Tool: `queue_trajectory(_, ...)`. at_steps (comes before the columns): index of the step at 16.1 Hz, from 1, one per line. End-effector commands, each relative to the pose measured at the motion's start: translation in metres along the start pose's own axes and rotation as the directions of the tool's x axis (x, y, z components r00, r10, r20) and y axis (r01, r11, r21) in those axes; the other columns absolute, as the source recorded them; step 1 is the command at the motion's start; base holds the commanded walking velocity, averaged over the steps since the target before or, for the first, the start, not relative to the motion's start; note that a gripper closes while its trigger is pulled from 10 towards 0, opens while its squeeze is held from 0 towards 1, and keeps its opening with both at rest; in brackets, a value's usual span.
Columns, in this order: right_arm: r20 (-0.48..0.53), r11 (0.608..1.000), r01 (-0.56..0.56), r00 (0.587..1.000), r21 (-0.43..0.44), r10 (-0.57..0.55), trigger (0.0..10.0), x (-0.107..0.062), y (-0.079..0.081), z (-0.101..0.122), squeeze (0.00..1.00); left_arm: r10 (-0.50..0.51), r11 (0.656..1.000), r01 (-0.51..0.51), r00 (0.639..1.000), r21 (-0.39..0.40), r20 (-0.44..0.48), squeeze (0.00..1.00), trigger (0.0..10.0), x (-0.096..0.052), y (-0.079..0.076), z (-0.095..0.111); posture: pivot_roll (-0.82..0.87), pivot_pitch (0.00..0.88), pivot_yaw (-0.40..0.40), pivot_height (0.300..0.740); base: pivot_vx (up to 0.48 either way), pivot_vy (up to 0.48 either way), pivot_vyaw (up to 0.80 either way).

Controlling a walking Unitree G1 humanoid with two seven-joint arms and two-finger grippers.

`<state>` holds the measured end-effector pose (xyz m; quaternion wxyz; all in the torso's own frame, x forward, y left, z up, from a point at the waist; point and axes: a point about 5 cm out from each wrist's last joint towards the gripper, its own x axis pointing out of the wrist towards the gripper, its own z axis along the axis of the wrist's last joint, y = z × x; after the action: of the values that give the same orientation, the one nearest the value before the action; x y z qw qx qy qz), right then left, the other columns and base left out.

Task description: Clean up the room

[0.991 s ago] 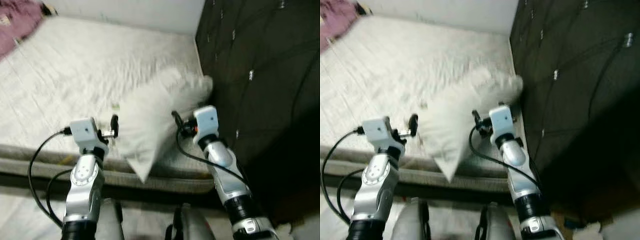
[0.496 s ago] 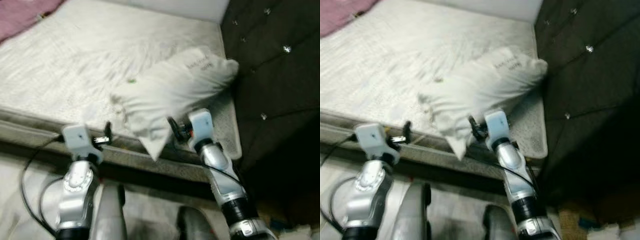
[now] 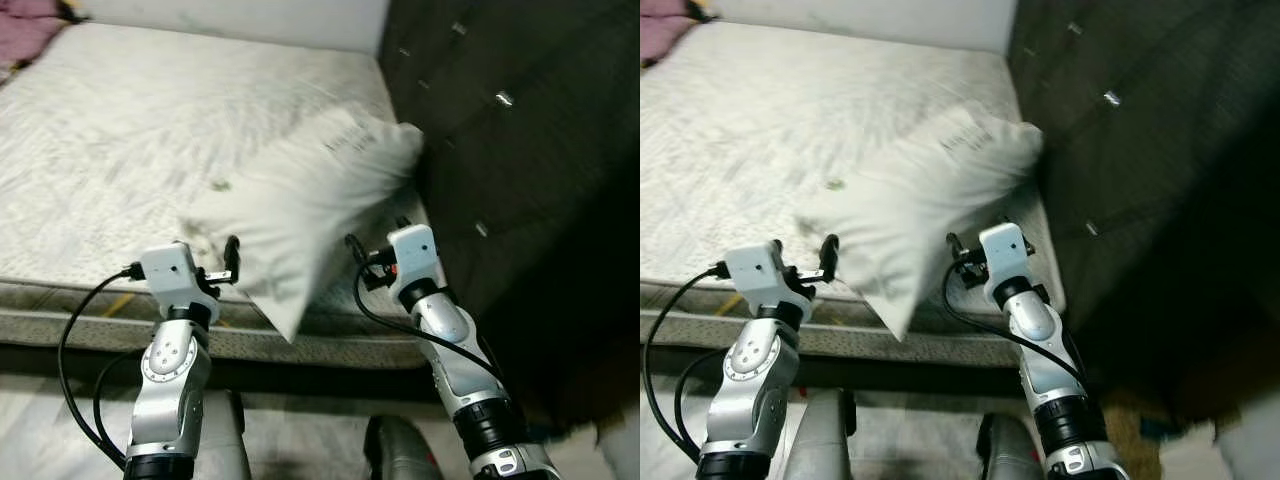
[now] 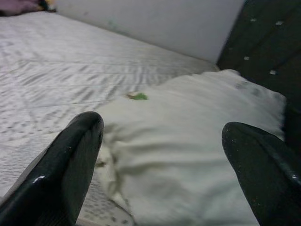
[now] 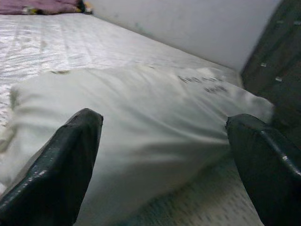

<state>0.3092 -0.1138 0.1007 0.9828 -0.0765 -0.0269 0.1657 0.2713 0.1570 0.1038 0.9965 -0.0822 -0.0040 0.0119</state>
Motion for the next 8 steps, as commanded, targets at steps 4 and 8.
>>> queue_trajectory(4,0.018,0.999,-0.039,0.999,-0.02,0.04,10.0,0.0019,0.0046,0.0051,0.0,-0.017,1.0,0.017,1.0,-0.002,0.005,0.0,10.0,0.0001,-0.0021,0.0022,0.06,0.017,-0.098,0.598,0.429,0.0,0.2)
queue_trajectory(8,0.01,0.999,-0.033,0.999,0.001,0.033,10.0,0.003,0.0038,0.0042,0.0,0.015,1.0,-0.015,0.999,0.001,-0.041,0.0,10.0,0.0018,0.0009,-0.003,0.06,0.021,-0.099,0.598,0.074,0.0,0.32)
